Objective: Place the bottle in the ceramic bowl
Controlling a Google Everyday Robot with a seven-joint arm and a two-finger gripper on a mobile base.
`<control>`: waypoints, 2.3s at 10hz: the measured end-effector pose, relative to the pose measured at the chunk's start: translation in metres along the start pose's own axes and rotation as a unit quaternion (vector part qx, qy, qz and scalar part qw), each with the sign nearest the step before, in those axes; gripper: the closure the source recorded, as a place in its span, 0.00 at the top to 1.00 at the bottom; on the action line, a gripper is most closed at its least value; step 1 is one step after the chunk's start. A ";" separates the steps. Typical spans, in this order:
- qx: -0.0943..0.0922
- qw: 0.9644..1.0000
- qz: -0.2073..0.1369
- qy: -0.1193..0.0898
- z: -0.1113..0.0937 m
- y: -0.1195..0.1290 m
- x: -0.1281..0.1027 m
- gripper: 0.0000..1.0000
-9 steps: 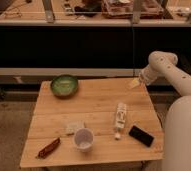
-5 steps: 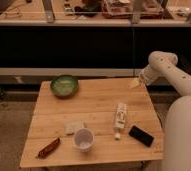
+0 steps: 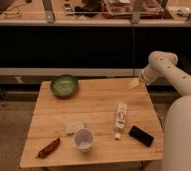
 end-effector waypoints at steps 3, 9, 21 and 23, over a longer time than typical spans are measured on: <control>0.000 1.000 0.000 0.000 0.000 0.000 0.000 0.79; 0.000 1.000 0.000 0.000 -0.001 0.000 0.000 0.79; 0.038 0.998 0.008 0.054 -0.040 -0.088 -0.085 0.79; 0.038 0.997 -0.003 0.069 -0.034 -0.115 -0.093 0.79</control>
